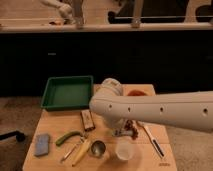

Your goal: Place towel in paper cup

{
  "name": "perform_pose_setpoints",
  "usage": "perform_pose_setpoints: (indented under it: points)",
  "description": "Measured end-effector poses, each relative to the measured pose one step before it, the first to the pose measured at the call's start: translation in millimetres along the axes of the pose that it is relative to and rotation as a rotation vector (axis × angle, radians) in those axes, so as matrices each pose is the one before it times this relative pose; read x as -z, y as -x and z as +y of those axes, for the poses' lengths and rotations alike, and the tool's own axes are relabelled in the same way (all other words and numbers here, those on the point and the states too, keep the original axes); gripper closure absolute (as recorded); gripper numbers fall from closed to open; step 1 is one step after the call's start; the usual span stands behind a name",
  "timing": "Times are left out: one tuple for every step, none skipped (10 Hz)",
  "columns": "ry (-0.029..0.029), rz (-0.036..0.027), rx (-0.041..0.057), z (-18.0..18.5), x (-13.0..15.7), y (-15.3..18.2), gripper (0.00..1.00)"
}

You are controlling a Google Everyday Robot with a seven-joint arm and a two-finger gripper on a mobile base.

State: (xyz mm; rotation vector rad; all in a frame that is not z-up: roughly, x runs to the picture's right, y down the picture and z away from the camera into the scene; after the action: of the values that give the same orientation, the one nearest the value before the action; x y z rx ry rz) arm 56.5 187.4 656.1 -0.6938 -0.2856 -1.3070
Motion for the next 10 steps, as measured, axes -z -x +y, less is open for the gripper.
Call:
perform_pose_setpoints:
  points:
    - [-0.00108,0.00061,0.00352,-1.72,0.40,0.27,1.00]
    - [0.00047,-0.00015,-0.00149,0.72,-0.13,-0.15,1.00]
    - [0.00012,0.00013,-0.00048,0.26,0.00,-0.09,1.00]
    - [-0.00028,0.00036,0.00118,-0.57,0.15,0.04,1.00]
    - [-0.00005,0.00077,0.00183,-0.87,0.39,-0.08,1.00]
    - [0.00125,0.00019,0.00066,-0.14,0.26,-0.18,1.00]
    - [0.00040,-0.00221,0.00154,-0.67,-0.75,0.32,1.00]
    - [-0.00078,-0.00287,0.00222,-0.57,-1.49,1.11,1.00]
    - [0.00053,-0.00514,-0.00342,2.76,-2.82,1.63,1.00]
    - [0.00017,-0.00438,-0.00398,2.98,-2.30,1.73,1.00]
